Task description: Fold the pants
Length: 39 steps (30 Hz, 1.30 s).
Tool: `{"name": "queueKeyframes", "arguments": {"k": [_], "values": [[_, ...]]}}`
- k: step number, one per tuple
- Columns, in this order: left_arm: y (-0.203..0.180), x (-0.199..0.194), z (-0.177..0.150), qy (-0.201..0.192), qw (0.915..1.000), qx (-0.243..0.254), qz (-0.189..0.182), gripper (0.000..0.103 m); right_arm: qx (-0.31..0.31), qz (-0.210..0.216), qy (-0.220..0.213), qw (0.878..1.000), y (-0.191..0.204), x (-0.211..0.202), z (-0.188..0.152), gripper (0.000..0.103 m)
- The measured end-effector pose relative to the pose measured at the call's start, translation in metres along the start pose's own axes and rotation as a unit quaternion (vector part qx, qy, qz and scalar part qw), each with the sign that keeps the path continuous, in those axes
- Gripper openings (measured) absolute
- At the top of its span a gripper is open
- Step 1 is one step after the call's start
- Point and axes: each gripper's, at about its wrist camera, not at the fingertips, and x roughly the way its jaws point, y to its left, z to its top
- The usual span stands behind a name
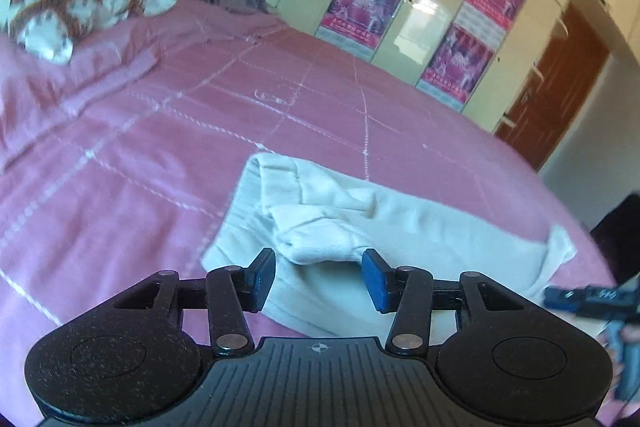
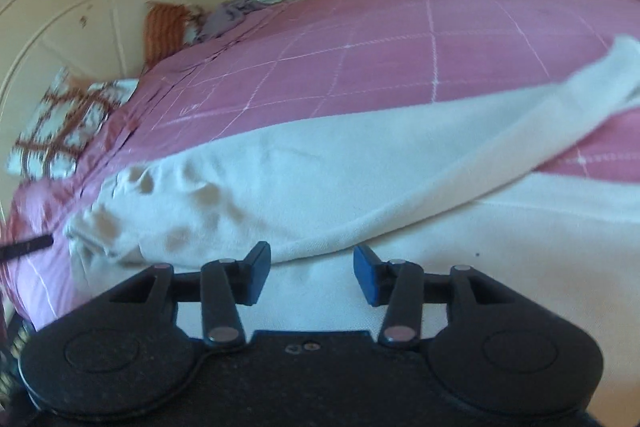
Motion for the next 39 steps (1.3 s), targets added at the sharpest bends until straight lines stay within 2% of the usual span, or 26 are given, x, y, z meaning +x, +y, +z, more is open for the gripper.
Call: {"name": "queueKeyframes", "arguments": {"k": [2, 5, 7, 9, 10, 11, 12, 13, 15, 17, 19, 21, 23, 24, 25, 26, 29, 32, 34, 35, 36, 37, 38, 39], "values": [[0.003, 0.016, 0.000, 0.012, 0.9974, -0.067, -0.024, 0.047, 0.076, 0.006, 0.015, 0.997, -0.015, 0.011, 0.001, 0.055], [0.010, 0.042, -0.003, 0.041, 0.9871, -0.149, -0.042, 0.047, 0.154, -0.007, 0.022, 0.988, -0.035, 0.028, 0.008, 0.057], [0.014, 0.057, -0.005, 0.047, 0.9811, -0.181, -0.048, 0.047, 0.181, -0.022, 0.023, 0.983, -0.044, 0.041, 0.008, 0.056], [0.017, 0.072, -0.005, 0.055, 0.9784, -0.197, -0.035, 0.047, 0.197, -0.026, 0.025, 0.980, -0.053, 0.051, 0.009, 0.054], [0.017, 0.077, -0.004, 0.057, 0.9784, -0.196, -0.030, 0.047, 0.198, -0.028, 0.023, 0.980, -0.056, 0.054, 0.009, 0.050], [0.016, 0.083, -0.003, 0.058, 0.9801, -0.189, -0.022, 0.041, 0.195, -0.032, 0.022, 0.980, -0.058, 0.057, 0.010, 0.043], [0.015, 0.088, 0.001, 0.061, 0.9822, -0.177, -0.020, 0.019, 0.192, -0.038, 0.021, 0.981, -0.057, 0.059, 0.012, 0.035], [0.015, 0.090, 0.005, 0.058, 0.9834, -0.170, -0.026, 0.019, 0.183, -0.052, 0.017, 0.982, -0.056, 0.058, 0.013, 0.006], [0.015, 0.083, 0.020, 0.038, 0.9848, -0.161, -0.051, 0.018, 0.176, -0.041, -0.001, 0.984, -0.056, 0.051, 0.015, 0.006], [0.012, 0.070, 0.039, 0.028, 0.9893, -0.123, -0.073, 0.018, 0.141, -0.023, -0.038, 0.989, -0.046, 0.022, 0.017, 0.006], [0.015, 0.058, 0.052, 0.041, 0.9913, -0.088, -0.089, 0.018, 0.109, 0.002, -0.073, 0.991, -0.034, -0.011, 0.011, 0.006], [0.023, 0.057, 0.052, 0.082, 0.9914, -0.063, -0.080, 0.018, 0.084, 0.017, -0.085, 0.993, -0.024, -0.038, -0.004, 0.006], [0.032, 0.069, 0.036, 0.135, 0.9891, -0.043, -0.039, 0.018, 0.072, 0.008, -0.072, 0.995, -0.020, -0.041, -0.032, 0.007], [0.039, 0.075, 0.025, 0.151, 0.9871, -0.044, -0.028, 0.018, 0.073, 0.000, -0.050, 0.996, -0.021, -0.031, -0.045, 0.007], [0.044, 0.074, 0.020, 0.142, 0.9873, -0.062, -0.033, 0.018, 0.092, -0.012, -0.007, 0.996, -0.028, -0.013, -0.057, 0.007], [0.046, 0.072, 0.018, 0.132, 0.9874, -0.079, -0.034, 0.018, 0.114, -0.007, -0.001, 0.993, -0.034, -0.005, -0.067, 0.007], [0.034, 0.063, 0.026, 0.108, 0.9912, -0.070, -0.031, 0.018, 0.126, -0.004, -0.015, 0.992, -0.033, -0.010, -0.062, 0.007], [0.034, 0.044, 0.039, 0.069, 0.9944, -0.067, -0.044, 0.018, 0.091, 0.008, -0.038, 0.995, -0.023, -0.031, -0.054, 0.007], [0.034, 0.043, 0.043, 0.074, 0.9954, -0.054, -0.031, 0.018, 0.085, 0.022, -0.046, 0.995, -0.018, -0.043, -0.052, 0.007], [0.036, 0.047, 0.040, 0.092, 0.9945, -0.048, -0.014, 0.018, 0.081, 0.023, -0.044, 0.995, -0.015, -0.043, -0.053, 0.007], [0.038, 0.054, 0.033, 0.115, 0.9926, -0.037, 0.006, 0.018, 0.075, 0.016, -0.035, 0.996, -0.013, -0.039, -0.059, 0.007], [0.037, 0.058, 0.026, 0.123, 0.9920, -0.025, 0.014, 0.018, 0.073, 0.000, -0.017, 0.997, -0.013, -0.030, -0.064, 0.010], [0.037, 0.053, 0.021, 0.112, 0.9931, -0.028, 0.018, 0.020, 0.085, -0.015, 0.006, 0.996, -0.018, -0.021, -0.074, 0.010], [0.037, 0.047, 0.021, 0.106, 0.9933, -0.041, 0.022, 0.021, 0.107, -0.010, 0.005, 0.994, -0.024, -0.017, -0.080, 0.010]]}}
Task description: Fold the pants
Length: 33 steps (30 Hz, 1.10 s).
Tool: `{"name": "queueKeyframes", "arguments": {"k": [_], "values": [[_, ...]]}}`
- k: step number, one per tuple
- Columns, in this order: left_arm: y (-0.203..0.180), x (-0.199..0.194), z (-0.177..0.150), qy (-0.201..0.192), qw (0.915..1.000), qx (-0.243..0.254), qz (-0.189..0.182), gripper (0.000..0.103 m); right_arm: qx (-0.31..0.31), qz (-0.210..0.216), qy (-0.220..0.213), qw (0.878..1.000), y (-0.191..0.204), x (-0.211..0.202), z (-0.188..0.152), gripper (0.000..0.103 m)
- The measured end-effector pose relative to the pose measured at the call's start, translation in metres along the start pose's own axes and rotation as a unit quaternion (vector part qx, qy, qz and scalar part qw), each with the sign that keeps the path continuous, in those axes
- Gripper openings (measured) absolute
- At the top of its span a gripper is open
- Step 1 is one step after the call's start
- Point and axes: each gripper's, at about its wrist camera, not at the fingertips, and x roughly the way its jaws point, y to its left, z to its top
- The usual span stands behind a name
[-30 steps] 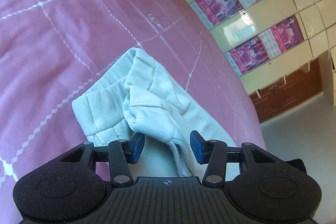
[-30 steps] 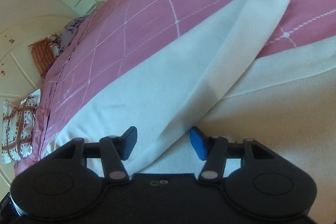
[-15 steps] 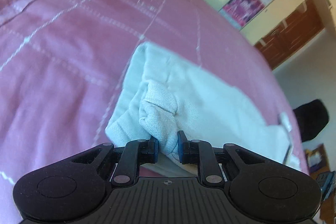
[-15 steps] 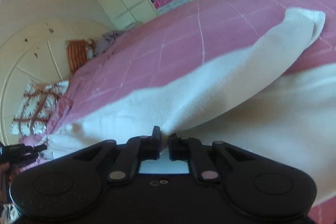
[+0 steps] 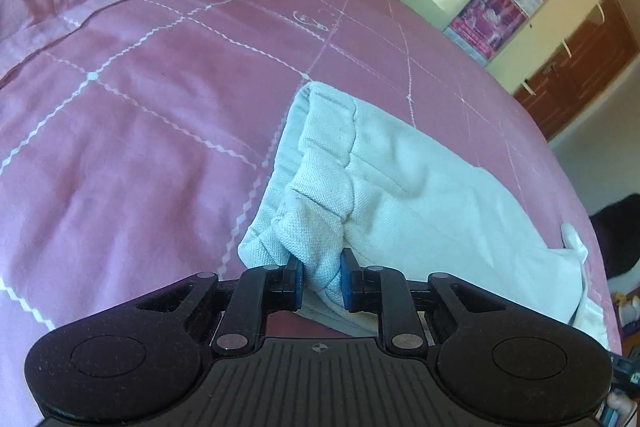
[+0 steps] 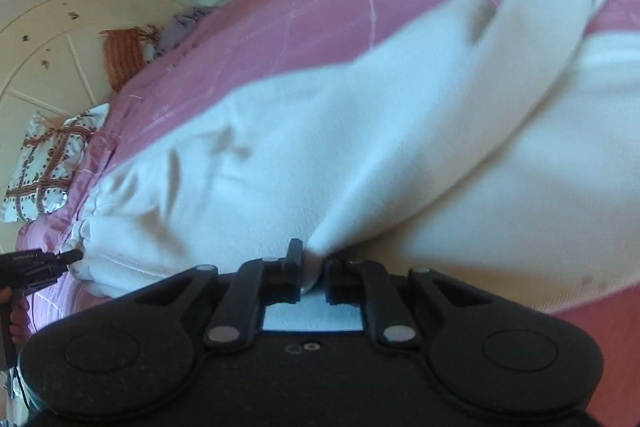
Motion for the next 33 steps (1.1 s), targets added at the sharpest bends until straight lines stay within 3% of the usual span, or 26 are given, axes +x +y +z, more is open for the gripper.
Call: {"name": "queueKeyframes", "arguments": {"k": [1, 3, 4, 5, 8, 10, 13, 14, 16, 17, 18, 19, 20, 25, 30, 32, 33], "values": [[-0.002, -0.007, -0.002, -0.002, 1.0000, -0.005, 0.007, 0.021, 0.017, 0.010, -0.006, 1.000, -0.004, -0.004, 0.000, 0.013], [-0.009, -0.026, -0.014, -0.021, 0.9994, 0.008, 0.026, 0.022, 0.032, 0.006, -0.029, 0.999, -0.007, -0.024, 0.001, 0.033], [-0.015, -0.036, -0.016, -0.035, 0.9986, 0.014, 0.038, 0.022, 0.030, -0.006, -0.052, 0.998, -0.008, -0.038, 0.003, 0.048], [-0.022, -0.047, -0.018, -0.053, 0.9974, 0.022, 0.043, 0.022, 0.024, -0.016, -0.080, 0.996, -0.010, -0.055, 0.005, 0.053], [-0.049, -0.062, -0.017, -0.091, 0.9935, 0.056, 0.041, 0.022, 0.010, -0.055, -0.122, 0.991, -0.018, -0.079, 0.027, 0.055], [-0.068, -0.042, -0.013, -0.076, 0.9916, 0.090, 0.053, 0.022, 0.017, -0.082, -0.125, 0.989, -0.027, -0.076, 0.050, 0.055], [-0.091, 0.003, -0.026, -0.019, 0.9848, 0.138, 0.104, 0.022, 0.023, -0.136, -0.113, 0.984, -0.037, -0.052, 0.084, 0.060], [-0.098, 0.015, -0.035, -0.002, 0.9806, 0.155, 0.120, 0.022, 0.025, -0.150, -0.093, 0.984, -0.040, -0.040, 0.093, 0.061], [-0.110, 0.023, -0.052, -0.009, 0.9686, 0.195, 0.154, 0.023, 0.023, -0.175, -0.065, 0.982, -0.048, -0.020, 0.104, 0.059], [-0.113, 0.022, -0.056, -0.016, 0.9655, 0.203, 0.162, 0.023, 0.018, -0.190, -0.059, 0.980, -0.052, -0.016, 0.107, 0.052], [-0.115, 0.019, -0.059, -0.022, 0.9646, 0.204, 0.166, 0.023, 0.014, -0.187, -0.058, 0.981, -0.055, -0.016, 0.108, 0.042], [-0.116, 0.017, -0.060, -0.026, 0.9639, 0.206, 0.167, 0.023, 0.013, -0.173, -0.058, 0.983, -0.060, -0.021, 0.106, 0.017], [-0.117, 0.014, -0.062, -0.027, 0.9633, 0.209, 0.167, 0.023, 0.016, -0.167, -0.055, 0.984, -0.064, -0.026, 0.103, 0.004], [-0.110, 0.006, -0.063, -0.030, 0.9695, 0.190, 0.152, 0.023, 0.014, -0.153, -0.079, 0.985, -0.082, -0.076, 0.063, 0.003], [-0.105, 0.014, -0.059, -0.025, 0.9712, 0.184, 0.150, 0.023, 0.062, -0.145, -0.051, 0.986, -0.113, -0.082, 0.028, 0.005], [-0.106, 0.015, -0.059, -0.022, 0.9702, 0.187, 0.152, 0.023, 0.057, -0.145, -0.094, 0.983, -0.107, -0.097, 0.036, 0.028], [-0.105, 0.016, -0.057, -0.021, 0.9705, 0.186, 0.152, 0.023, 0.041, -0.152, -0.117, 0.980, -0.101, -0.105, 0.042, 0.034]]}}
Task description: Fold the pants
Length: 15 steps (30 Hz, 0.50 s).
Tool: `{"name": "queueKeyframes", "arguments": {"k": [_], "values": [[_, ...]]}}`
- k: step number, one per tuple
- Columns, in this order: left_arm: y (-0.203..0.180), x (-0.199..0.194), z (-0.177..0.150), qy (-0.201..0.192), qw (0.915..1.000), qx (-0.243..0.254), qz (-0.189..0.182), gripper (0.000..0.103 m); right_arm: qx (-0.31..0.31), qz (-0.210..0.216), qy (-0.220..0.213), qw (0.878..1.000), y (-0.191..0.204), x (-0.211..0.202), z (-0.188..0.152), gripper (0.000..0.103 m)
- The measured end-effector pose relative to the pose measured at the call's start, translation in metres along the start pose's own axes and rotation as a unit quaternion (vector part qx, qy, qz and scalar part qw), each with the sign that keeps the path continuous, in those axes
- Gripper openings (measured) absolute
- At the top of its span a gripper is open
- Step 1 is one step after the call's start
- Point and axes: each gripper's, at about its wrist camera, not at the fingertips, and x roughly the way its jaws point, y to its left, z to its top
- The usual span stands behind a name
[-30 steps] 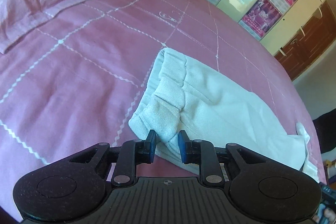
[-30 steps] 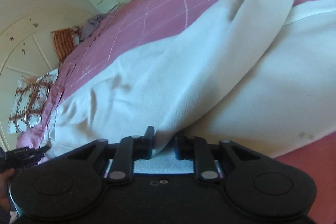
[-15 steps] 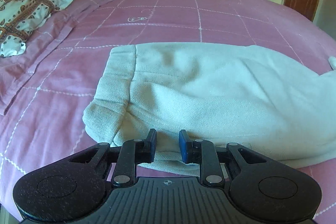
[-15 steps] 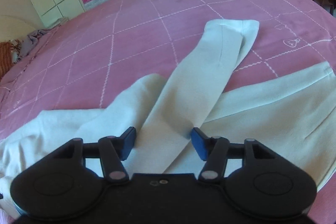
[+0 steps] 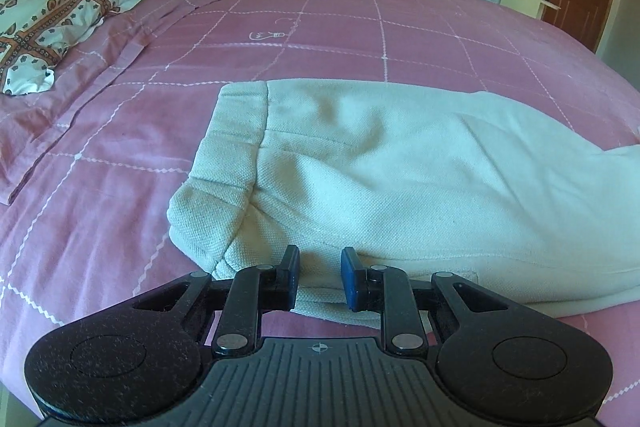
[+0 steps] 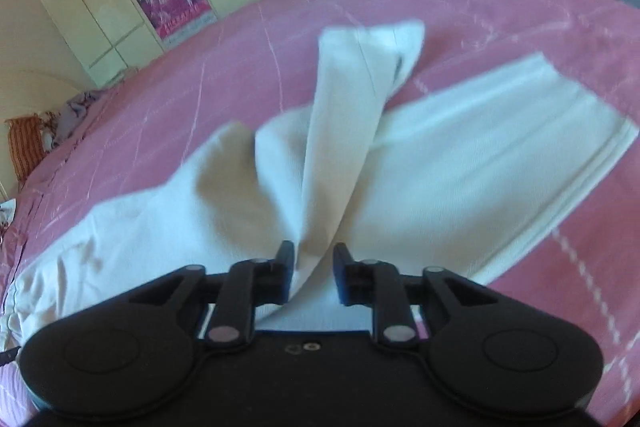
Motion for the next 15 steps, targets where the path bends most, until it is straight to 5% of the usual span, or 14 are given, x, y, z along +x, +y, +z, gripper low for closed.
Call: {"name": "queueKeyframes", "arguments": {"k": [1, 9, 15], "values": [[0.001, 0.001, 0.000, 0.001, 1.0000, -0.003, -0.001, 0.023, -0.011, -0.003, -0.011, 1.000, 0.003, -0.001, 0.009, 0.043], [0.003, 0.003, -0.001, 0.002, 0.9999, -0.009, -0.004, 0.023, -0.068, -0.031, 0.035, 0.997, 0.000, 0.053, 0.036, 0.045], [0.002, 0.003, -0.001, 0.001, 1.0000, -0.008, -0.003, 0.023, -0.112, -0.023, 0.012, 0.993, 0.004, 0.038, 0.030, 0.045]]}}
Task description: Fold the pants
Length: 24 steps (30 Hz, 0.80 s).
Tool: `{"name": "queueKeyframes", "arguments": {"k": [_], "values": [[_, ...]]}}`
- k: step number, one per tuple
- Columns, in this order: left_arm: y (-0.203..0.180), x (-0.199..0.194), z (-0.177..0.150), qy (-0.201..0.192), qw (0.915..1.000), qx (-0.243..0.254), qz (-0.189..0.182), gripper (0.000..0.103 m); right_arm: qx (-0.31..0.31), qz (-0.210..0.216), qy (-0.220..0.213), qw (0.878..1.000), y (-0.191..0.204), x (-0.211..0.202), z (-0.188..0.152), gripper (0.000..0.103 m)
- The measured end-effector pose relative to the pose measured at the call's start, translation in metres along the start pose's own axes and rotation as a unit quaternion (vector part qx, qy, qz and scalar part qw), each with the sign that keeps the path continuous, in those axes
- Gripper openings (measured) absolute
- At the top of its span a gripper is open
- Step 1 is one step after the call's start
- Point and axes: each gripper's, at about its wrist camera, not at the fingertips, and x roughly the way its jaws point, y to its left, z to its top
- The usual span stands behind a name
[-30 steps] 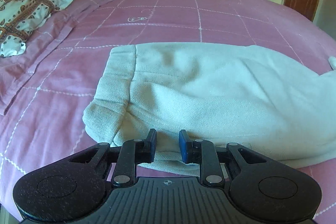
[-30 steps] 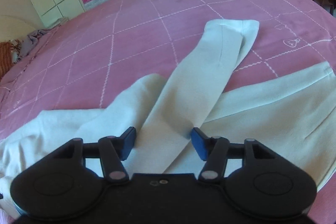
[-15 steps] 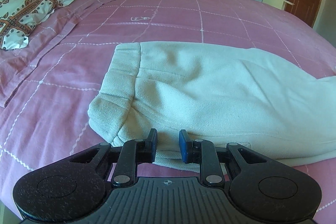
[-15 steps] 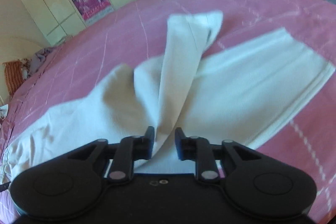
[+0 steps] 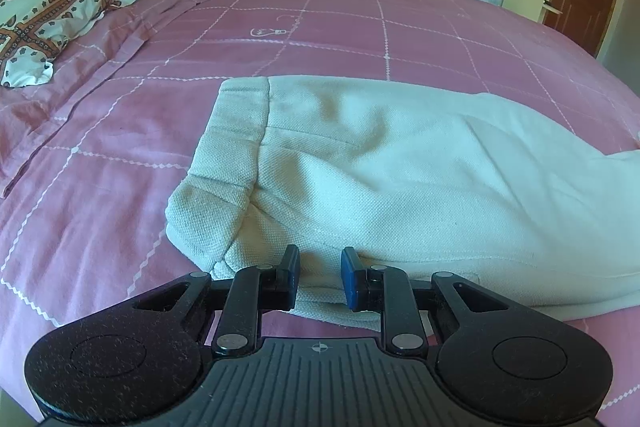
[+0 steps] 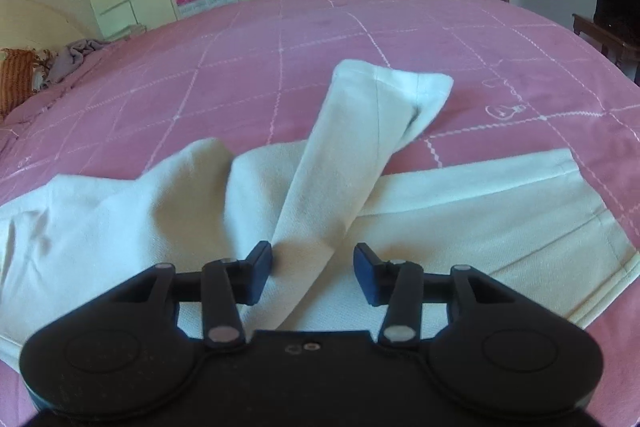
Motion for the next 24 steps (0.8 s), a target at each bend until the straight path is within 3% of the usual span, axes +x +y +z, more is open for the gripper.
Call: {"name": "queueKeyframes", "arguments": {"k": [3, 6, 7, 8, 9, 15, 19, 21, 22, 23, 24], "values": [[-0.002, 0.001, 0.001, 0.002, 1.0000, 0.002, 0.004, 0.023, -0.010, 0.003, -0.019, 1.000, 0.009, -0.005, 0.009, 0.052], [-0.002, 0.001, 0.002, 0.005, 1.0000, 0.002, 0.003, 0.023, -0.019, -0.024, 0.019, 0.999, 0.011, 0.019, 0.017, 0.047], [-0.001, 0.001, 0.002, 0.005, 1.0000, 0.002, 0.002, 0.023, -0.017, -0.032, 0.024, 0.999, 0.007, 0.024, 0.018, 0.034], [-0.001, 0.001, 0.002, 0.005, 1.0000, 0.001, 0.000, 0.023, -0.009, -0.025, 0.019, 0.999, 0.002, 0.022, 0.017, 0.014], [0.000, 0.001, 0.002, 0.005, 1.0000, 0.000, -0.002, 0.023, 0.003, -0.016, 0.011, 1.000, -0.003, 0.018, 0.016, 0.007], [0.001, 0.002, 0.001, 0.008, 0.9999, 0.011, -0.008, 0.023, 0.115, 0.027, -0.044, 0.992, -0.049, -0.054, -0.024, 0.004], [0.004, 0.003, 0.003, 0.013, 0.9998, 0.009, -0.015, 0.023, 0.168, 0.008, 0.008, 0.986, -0.083, -0.047, -0.062, 0.002], [0.004, 0.003, 0.003, 0.013, 0.9997, 0.010, -0.016, 0.023, 0.180, 0.026, -0.008, 0.983, -0.093, -0.052, -0.063, 0.011], [0.004, 0.003, 0.003, 0.013, 0.9997, 0.009, -0.016, 0.023, 0.183, 0.023, -0.029, 0.982, -0.095, -0.059, -0.059, 0.033], [0.004, 0.003, 0.003, 0.013, 0.9998, 0.008, -0.016, 0.023, 0.193, 0.022, -0.046, 0.980, -0.100, -0.063, -0.054, 0.045], [0.004, 0.003, 0.003, 0.012, 0.9998, 0.006, -0.017, 0.023, 0.210, 0.023, -0.053, 0.976, -0.107, -0.065, -0.049, 0.048]]}}
